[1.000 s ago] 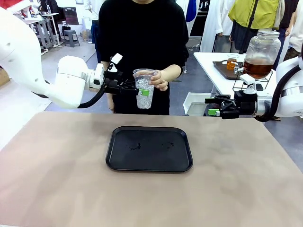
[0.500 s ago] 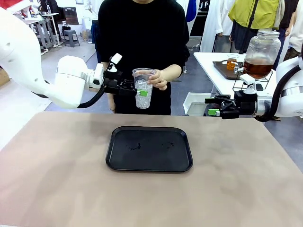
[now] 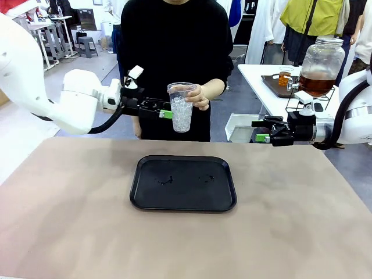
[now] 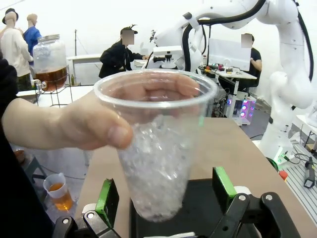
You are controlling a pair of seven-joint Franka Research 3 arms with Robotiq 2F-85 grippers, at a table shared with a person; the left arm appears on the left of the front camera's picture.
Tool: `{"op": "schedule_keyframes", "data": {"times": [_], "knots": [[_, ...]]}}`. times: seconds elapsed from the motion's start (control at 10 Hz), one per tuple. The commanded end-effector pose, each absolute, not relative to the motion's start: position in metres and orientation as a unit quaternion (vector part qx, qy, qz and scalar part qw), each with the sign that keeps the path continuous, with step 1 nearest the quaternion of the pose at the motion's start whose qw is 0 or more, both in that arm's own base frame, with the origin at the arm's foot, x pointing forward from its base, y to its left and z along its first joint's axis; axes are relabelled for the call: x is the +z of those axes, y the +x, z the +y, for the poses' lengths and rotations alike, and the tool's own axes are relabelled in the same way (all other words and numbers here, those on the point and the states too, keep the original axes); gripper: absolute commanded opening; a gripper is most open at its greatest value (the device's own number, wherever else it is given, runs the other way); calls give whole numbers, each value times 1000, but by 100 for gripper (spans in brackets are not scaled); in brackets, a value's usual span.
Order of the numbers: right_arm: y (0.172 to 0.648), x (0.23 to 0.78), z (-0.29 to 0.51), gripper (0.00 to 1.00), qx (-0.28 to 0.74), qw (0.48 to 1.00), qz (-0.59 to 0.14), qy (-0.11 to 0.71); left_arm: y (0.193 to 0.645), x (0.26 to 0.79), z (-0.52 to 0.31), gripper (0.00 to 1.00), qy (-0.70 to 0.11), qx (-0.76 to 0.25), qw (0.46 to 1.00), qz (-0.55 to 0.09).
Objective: Pour the drink into the iced cup.
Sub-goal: Open the gripper to release the iced cup you were holding.
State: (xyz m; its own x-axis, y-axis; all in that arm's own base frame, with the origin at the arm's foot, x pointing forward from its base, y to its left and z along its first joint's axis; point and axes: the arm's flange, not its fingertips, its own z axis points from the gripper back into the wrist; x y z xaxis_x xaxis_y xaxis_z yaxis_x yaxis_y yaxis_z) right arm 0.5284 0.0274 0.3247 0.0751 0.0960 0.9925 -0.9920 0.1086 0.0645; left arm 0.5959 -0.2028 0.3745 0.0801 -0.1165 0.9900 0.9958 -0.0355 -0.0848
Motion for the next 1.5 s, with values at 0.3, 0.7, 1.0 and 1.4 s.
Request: {"op": "schedule_keyframes", "data": {"times": [0.3, 0.7, 1.0, 1.4], "knots": [[527, 327, 26, 100, 476, 567, -480, 471, 540, 354, -110, 100, -468, -558, 514, -453], [527, 327, 26, 100, 476, 567, -480, 471, 512, 347, -56, 100, -480, -540, 494, -484], [527, 327, 26, 100, 476, 567, -480, 471, 506, 341, -48, 100, -478, -548, 495, -475], [527, 327, 26, 100, 476, 567, -480, 471, 513, 340, -49, 100, -482, -538, 503, -475]]}}
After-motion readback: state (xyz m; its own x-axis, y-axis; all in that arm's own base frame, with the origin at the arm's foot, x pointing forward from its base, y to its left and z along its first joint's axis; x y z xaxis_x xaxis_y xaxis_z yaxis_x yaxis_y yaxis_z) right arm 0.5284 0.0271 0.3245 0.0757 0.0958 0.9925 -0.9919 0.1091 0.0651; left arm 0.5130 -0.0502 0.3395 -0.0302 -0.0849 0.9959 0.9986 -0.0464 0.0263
